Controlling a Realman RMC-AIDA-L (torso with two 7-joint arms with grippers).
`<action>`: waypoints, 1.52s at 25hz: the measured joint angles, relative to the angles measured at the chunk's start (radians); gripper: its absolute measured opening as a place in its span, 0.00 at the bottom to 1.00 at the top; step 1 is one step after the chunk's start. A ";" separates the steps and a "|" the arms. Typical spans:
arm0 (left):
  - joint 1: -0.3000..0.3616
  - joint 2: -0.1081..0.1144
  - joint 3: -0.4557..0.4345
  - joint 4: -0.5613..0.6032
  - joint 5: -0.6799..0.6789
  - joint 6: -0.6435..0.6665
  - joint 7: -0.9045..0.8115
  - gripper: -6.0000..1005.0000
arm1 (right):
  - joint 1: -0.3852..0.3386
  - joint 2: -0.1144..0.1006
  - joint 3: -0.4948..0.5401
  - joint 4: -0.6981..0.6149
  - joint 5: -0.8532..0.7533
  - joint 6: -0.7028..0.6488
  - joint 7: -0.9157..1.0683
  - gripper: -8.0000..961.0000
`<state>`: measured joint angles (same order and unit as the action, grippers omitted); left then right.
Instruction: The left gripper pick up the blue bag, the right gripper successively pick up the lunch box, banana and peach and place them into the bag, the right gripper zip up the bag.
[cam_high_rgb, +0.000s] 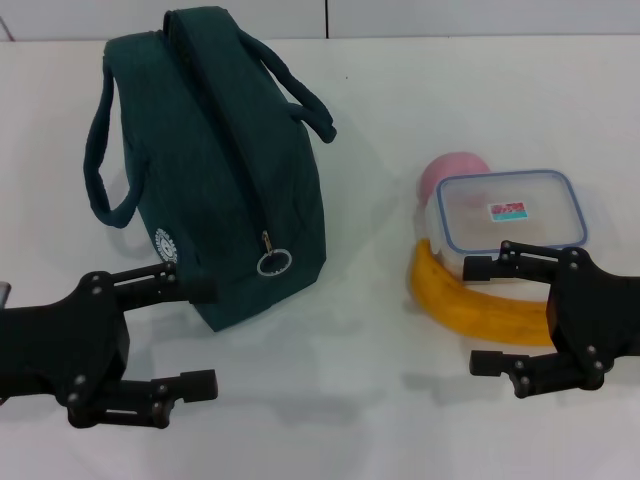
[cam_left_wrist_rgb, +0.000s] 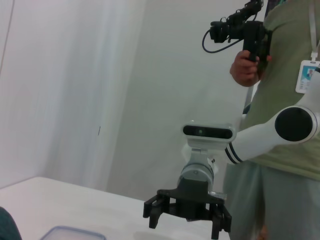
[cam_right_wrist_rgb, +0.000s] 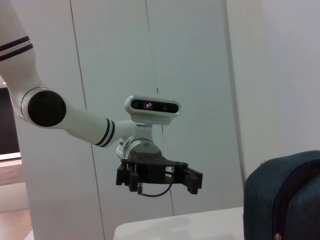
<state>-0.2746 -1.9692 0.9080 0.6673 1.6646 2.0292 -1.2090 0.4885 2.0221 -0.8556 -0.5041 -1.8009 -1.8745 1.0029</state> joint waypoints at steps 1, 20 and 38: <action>0.000 0.001 0.000 0.000 0.002 0.000 0.000 0.86 | 0.000 0.000 0.000 0.000 0.000 0.000 0.000 0.91; -0.025 -0.002 -0.262 0.004 0.005 -0.041 -0.127 0.81 | -0.006 0.000 0.007 0.016 0.013 0.000 -0.004 0.91; -0.131 0.046 -0.332 0.399 0.157 -0.352 -1.080 0.77 | -0.053 -0.006 0.015 0.062 0.134 0.040 -0.076 0.91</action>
<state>-0.4059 -1.9236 0.5760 1.0667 1.8220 1.6771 -2.2889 0.4354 2.0157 -0.8408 -0.4423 -1.6665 -1.8347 0.9266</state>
